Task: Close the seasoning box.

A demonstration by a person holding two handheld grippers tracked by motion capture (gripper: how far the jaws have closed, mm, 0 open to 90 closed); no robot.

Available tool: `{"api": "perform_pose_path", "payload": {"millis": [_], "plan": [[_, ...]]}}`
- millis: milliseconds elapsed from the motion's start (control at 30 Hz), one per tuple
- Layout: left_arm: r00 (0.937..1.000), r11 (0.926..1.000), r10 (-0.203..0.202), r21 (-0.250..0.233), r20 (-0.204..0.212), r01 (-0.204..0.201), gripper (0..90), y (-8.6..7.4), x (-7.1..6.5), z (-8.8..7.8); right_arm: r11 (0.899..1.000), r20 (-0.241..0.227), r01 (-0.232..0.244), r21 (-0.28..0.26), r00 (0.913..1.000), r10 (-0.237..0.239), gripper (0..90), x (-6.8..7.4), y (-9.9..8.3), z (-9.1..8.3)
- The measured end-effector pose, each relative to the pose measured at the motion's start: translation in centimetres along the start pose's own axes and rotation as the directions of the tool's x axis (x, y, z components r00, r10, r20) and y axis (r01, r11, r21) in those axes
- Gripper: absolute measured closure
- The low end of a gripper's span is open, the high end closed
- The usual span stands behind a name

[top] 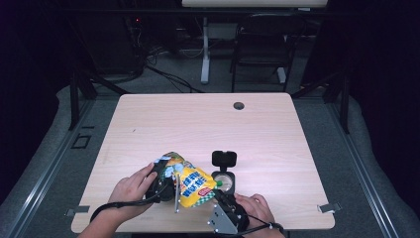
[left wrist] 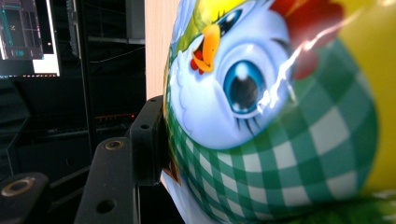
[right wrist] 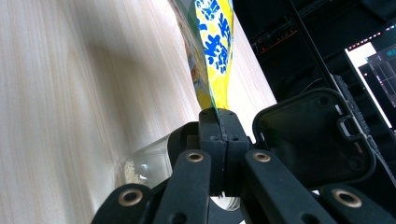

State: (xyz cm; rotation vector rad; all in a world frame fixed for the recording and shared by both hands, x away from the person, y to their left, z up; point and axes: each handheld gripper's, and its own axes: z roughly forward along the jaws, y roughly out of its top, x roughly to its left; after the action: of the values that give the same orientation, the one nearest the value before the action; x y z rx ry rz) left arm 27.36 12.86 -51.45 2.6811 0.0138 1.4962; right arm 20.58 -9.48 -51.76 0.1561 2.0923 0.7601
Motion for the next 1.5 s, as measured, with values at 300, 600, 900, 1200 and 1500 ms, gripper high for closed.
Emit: {"api": "perform_pose_path", "payload": {"millis": [300,600,900,1200,1500], "plan": [[0.9999,0.9998,0.013,0.014,0.001,-0.013,47.8,0.05,0.08,0.23,1.0,-0.008,-0.015,0.004,0.9999,0.015,90.0,-0.12,-0.19,0.43],[0.9997,0.9994,0.023,0.028,0.005,-0.023,47.7,0.11,0.06,0.35,0.999,-0.015,-0.033,0.002,0.9993,0.033,90.0,-0.11,-0.36,0.78],[0.9986,0.9983,0.05,0.033,-0.017,-0.049,47.7,0.32,0.27,0.29,0.999,-0.018,-0.046,0.004,0.9988,0.046,90.0,-0.21,-0.5,0.87],[0.9968,0.9956,0.08,0.051,-0.008,-0.079,47.8,0.59,0.62,0.11,0.999,-0.016,-0.043,0.006,0.9989,0.044,90.0,-0.19,-0.61,0.93],[0.9949,0.9936,0.099,0.056,-0.019,-0.098,47.8,0.8,0.88,-0.03,0.999,-0.009,-0.039,0.002,0.9992,0.039,90.0,-0.07,-0.65,0.97]]}}
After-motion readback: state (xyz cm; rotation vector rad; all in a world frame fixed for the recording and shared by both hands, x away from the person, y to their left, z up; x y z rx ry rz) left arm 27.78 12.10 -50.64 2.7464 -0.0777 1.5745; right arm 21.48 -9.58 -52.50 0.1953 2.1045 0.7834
